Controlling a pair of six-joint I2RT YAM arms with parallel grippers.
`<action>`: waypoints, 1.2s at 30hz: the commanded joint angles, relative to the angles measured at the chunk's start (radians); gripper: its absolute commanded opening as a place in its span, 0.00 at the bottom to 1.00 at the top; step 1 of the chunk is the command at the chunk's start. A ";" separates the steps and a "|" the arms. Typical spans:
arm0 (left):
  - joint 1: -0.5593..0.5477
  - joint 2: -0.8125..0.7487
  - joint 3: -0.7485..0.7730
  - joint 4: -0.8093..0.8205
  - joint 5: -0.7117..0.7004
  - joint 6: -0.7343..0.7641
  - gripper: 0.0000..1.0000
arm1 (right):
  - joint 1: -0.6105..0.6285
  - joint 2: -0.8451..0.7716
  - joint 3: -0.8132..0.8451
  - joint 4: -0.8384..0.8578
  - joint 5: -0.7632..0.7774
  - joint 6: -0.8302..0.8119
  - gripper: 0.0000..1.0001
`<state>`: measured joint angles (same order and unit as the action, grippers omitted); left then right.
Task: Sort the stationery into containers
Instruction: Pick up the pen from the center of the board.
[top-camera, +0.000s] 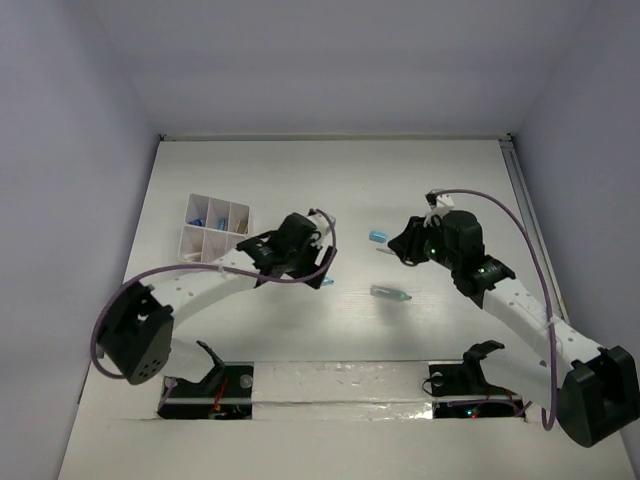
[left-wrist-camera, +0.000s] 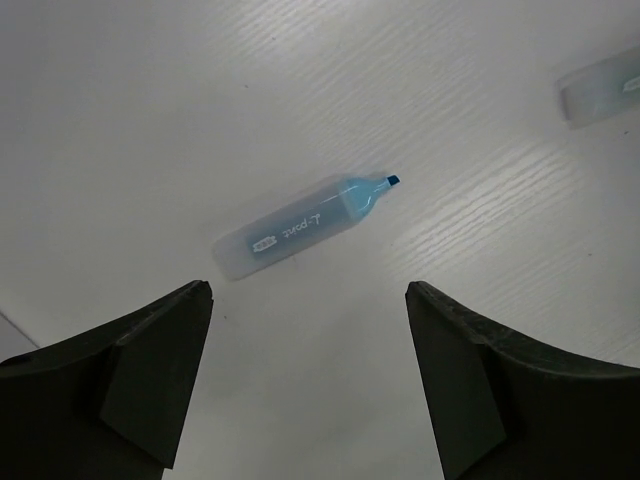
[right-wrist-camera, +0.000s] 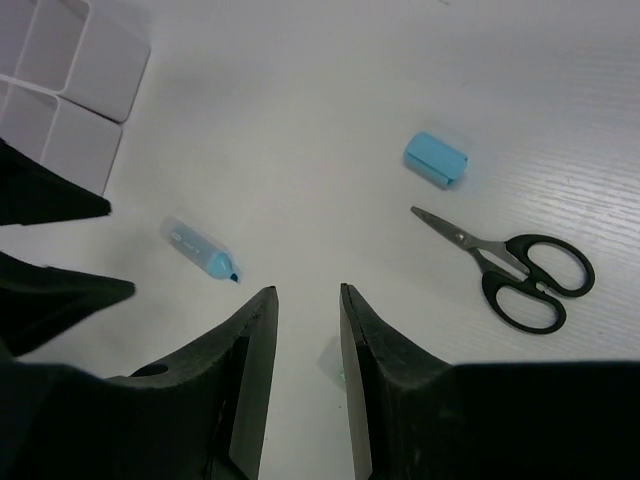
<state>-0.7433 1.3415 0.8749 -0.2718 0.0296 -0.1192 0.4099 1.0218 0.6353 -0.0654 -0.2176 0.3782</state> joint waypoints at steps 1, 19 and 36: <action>-0.077 0.082 0.055 -0.047 -0.138 0.068 0.77 | -0.002 -0.072 -0.008 0.088 -0.011 0.010 0.38; -0.162 0.327 0.144 -0.055 -0.316 0.187 0.85 | -0.002 -0.212 -0.036 0.068 -0.017 0.022 0.38; -0.125 0.446 0.197 -0.095 -0.297 0.124 0.35 | -0.002 -0.206 -0.039 0.068 -0.016 0.014 0.38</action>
<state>-0.8841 1.7649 1.0626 -0.3233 -0.2874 0.0254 0.4099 0.8185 0.5926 -0.0322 -0.2218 0.3965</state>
